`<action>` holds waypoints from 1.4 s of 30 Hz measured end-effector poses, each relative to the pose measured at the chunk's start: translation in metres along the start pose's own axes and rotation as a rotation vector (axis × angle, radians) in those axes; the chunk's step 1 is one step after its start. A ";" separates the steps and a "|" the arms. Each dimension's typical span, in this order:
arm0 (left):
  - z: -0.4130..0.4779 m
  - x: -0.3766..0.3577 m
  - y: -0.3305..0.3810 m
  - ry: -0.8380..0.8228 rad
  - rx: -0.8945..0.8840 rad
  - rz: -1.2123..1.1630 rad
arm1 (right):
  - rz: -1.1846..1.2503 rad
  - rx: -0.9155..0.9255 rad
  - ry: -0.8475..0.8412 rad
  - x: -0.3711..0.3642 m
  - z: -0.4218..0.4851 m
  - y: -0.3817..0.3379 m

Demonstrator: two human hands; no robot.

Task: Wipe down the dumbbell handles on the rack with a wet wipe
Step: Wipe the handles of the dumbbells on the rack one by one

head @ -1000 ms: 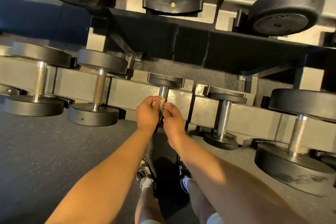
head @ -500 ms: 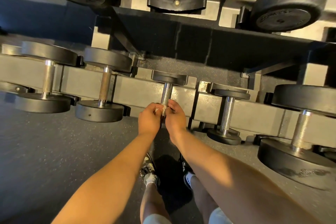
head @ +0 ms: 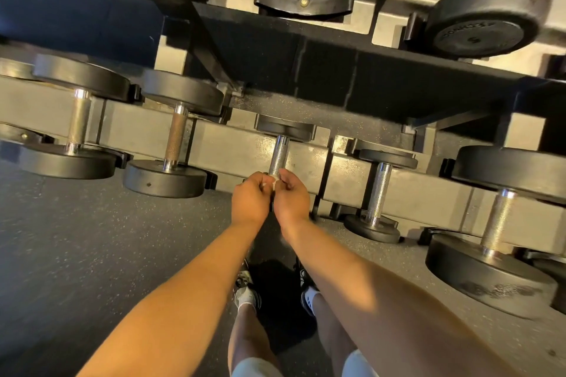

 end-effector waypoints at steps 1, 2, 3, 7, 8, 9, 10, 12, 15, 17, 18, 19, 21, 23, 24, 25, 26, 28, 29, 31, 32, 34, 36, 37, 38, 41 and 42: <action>0.000 0.003 0.003 0.017 0.005 -0.008 | -0.017 0.003 0.016 0.000 -0.001 -0.001; -0.001 0.006 0.007 0.042 -0.001 -0.028 | -0.021 -0.003 0.031 0.001 -0.001 -0.002; -0.002 0.008 0.012 0.059 -0.019 -0.058 | 0.005 -0.020 0.044 0.003 -0.001 -0.004; -0.001 -0.002 0.032 0.012 -0.108 -0.207 | 0.278 -0.188 -0.052 0.008 0.006 -0.009; 0.001 -0.004 0.032 0.003 -0.098 -0.242 | 0.251 -0.164 -0.045 0.009 0.010 -0.011; 0.003 -0.004 0.030 0.007 -0.090 -0.272 | 0.222 -0.115 -0.016 0.012 0.015 -0.014; 0.005 -0.002 0.026 0.020 -0.087 -0.276 | 0.198 -0.058 0.031 0.017 0.018 -0.020; 0.007 0.002 0.017 0.059 -0.098 -0.245 | 0.166 0.067 0.148 0.025 0.023 -0.035; 0.006 -0.013 0.003 0.065 -0.093 -0.193 | 0.091 0.190 0.185 0.018 0.031 -0.051; 0.005 -0.019 -0.001 0.107 -0.046 -0.141 | 0.108 0.167 0.147 0.006 0.039 -0.042; 0.005 -0.019 -0.003 0.124 -0.043 -0.134 | 0.105 0.148 0.119 0.003 0.039 -0.036; 0.006 -0.019 -0.005 0.126 -0.053 -0.142 | 0.061 0.163 0.106 0.001 0.037 -0.028; 0.006 -0.018 -0.011 0.089 -0.074 -0.165 | -0.082 0.200 0.092 0.006 0.031 -0.012; 0.007 -0.018 -0.017 0.053 -0.092 -0.166 | -0.170 0.246 0.115 0.013 0.028 -0.007; 0.006 -0.018 -0.018 0.047 -0.104 -0.162 | -0.206 0.300 0.142 0.014 0.029 -0.013; 0.006 -0.019 -0.016 0.050 -0.116 -0.151 | -0.272 0.380 0.179 0.014 0.031 -0.026; 0.006 -0.019 -0.014 0.058 -0.116 -0.142 | -0.344 0.462 0.208 0.010 0.030 -0.043; 0.006 -0.018 -0.012 0.067 -0.085 -0.143 | -0.464 0.609 0.260 0.002 0.032 -0.068; 0.006 -0.018 -0.012 0.066 -0.069 -0.150 | -0.441 0.614 0.269 0.002 0.032 -0.073; 0.006 -0.018 -0.012 0.059 -0.061 -0.147 | -0.250 0.496 0.278 0.007 0.030 -0.063; 0.006 -0.018 -0.012 0.056 -0.061 -0.144 | -0.254 0.490 0.252 0.007 0.026 -0.055; 0.006 -0.018 -0.014 0.053 -0.046 -0.150 | -0.435 0.520 0.216 0.000 0.021 -0.037; 0.007 -0.019 -0.015 0.052 -0.047 -0.156 | -0.432 0.495 0.210 0.002 0.021 -0.032; 0.007 -0.018 -0.013 0.053 -0.050 -0.160 | -0.399 0.514 0.206 0.002 0.024 -0.035; 0.006 -0.018 -0.013 0.052 -0.057 -0.168 | -0.380 0.532 0.225 0.004 0.026 -0.045; 0.006 -0.019 -0.015 0.057 -0.025 -0.209 | -0.275 0.536 0.185 -0.002 0.036 -0.070; 0.007 -0.019 -0.016 0.053 -0.005 -0.216 | -0.306 0.549 0.191 -0.004 0.033 -0.074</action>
Point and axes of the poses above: each hand's wrist, its own z-axis towards the middle knuckle, its own x-axis out of the back of the hand, y = z × x, the point moved 7 cm from there along z, towards the middle knuckle, and after that the axes turned 8 degrees about -x, right-handed, at the moved point
